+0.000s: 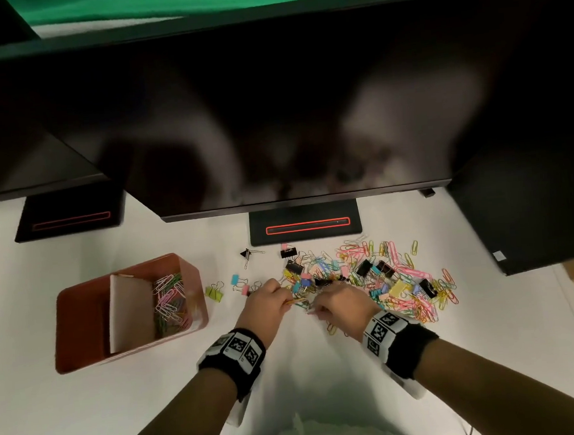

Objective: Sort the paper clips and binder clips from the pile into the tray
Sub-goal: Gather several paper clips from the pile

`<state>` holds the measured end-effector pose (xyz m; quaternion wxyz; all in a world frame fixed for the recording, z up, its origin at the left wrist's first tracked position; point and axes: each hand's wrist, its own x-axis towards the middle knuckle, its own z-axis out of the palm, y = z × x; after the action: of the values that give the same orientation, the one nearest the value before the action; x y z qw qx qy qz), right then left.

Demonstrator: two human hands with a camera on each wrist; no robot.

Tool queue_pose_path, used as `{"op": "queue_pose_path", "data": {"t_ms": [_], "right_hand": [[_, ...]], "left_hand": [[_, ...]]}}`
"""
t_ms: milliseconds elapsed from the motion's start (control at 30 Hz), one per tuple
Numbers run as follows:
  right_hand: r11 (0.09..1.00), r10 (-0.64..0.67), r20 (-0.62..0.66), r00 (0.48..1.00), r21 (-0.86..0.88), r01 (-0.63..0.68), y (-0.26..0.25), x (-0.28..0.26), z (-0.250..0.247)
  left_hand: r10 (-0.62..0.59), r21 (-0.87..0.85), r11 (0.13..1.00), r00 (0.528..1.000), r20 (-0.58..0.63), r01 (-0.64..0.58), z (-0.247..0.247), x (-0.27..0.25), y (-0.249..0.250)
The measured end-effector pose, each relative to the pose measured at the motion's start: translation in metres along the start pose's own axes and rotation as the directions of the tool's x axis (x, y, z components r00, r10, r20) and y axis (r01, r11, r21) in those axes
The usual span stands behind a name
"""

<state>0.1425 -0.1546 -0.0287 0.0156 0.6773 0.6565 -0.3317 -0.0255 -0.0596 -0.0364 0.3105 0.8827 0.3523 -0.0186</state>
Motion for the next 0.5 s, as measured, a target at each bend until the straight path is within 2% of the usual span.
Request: {"op": "queue_pose_path", "data": {"t_ms": [200,400,500], "right_hand": [[0.999,0.015,0.021,1.000,-0.028,-0.015,-0.011,0.000,-0.002],[0.998,0.049,0.014,0.999,-0.028,-0.049,-0.015,-0.003,-0.008],[0.998,0.054,0.008,0.999,0.027,-0.054,-0.022,-0.006,-0.014]], "left_hand": [[-0.061,-0.097,0.993,0.998,0.017,0.063,-0.005,-0.002,0.003],[-0.084,-0.278,0.959,0.993,-0.088,0.056,-0.031,-0.020,0.003],[-0.130,-0.383,0.921,0.982,-0.135,0.070,-0.055,-0.033,0.001]]}}
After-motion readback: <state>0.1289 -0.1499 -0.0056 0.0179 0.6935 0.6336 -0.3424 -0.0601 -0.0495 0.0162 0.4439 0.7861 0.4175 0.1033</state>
